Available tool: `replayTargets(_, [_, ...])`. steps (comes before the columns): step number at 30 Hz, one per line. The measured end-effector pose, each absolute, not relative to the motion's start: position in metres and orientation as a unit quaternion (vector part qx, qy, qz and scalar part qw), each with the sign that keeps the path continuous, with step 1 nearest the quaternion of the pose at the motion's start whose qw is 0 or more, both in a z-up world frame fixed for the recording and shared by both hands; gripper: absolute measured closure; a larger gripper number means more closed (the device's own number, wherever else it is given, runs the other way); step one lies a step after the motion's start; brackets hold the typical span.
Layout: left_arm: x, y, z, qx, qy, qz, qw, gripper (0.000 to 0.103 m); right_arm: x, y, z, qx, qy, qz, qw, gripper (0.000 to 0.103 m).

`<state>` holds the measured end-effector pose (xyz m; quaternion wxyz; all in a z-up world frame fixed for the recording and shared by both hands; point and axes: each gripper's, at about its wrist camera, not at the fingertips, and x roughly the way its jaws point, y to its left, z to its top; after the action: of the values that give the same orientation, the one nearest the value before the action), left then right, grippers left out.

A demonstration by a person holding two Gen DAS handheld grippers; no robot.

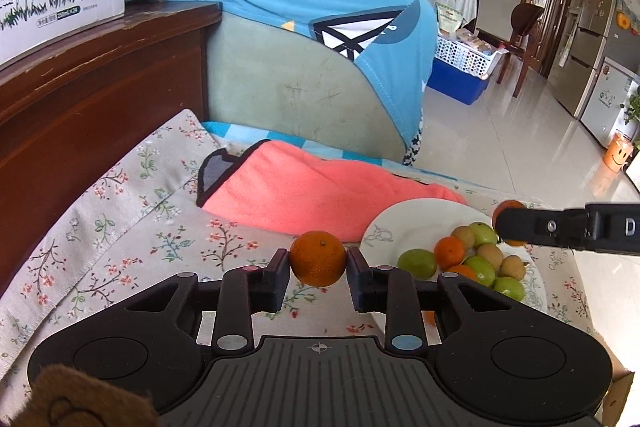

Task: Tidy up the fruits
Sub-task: 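Carry both oranges onto the white plate and open both tools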

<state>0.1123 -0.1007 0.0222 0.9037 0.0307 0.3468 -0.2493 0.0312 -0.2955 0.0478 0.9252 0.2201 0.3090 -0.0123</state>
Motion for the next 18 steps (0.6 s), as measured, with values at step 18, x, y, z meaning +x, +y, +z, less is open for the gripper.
replayTargets(18, [0.109,-0.137,0.001,0.028,0.371,-0.294,0.881,0.075,0.068,-0.311,0.027,0.262,0.309,-0.035,0.914,0.072])
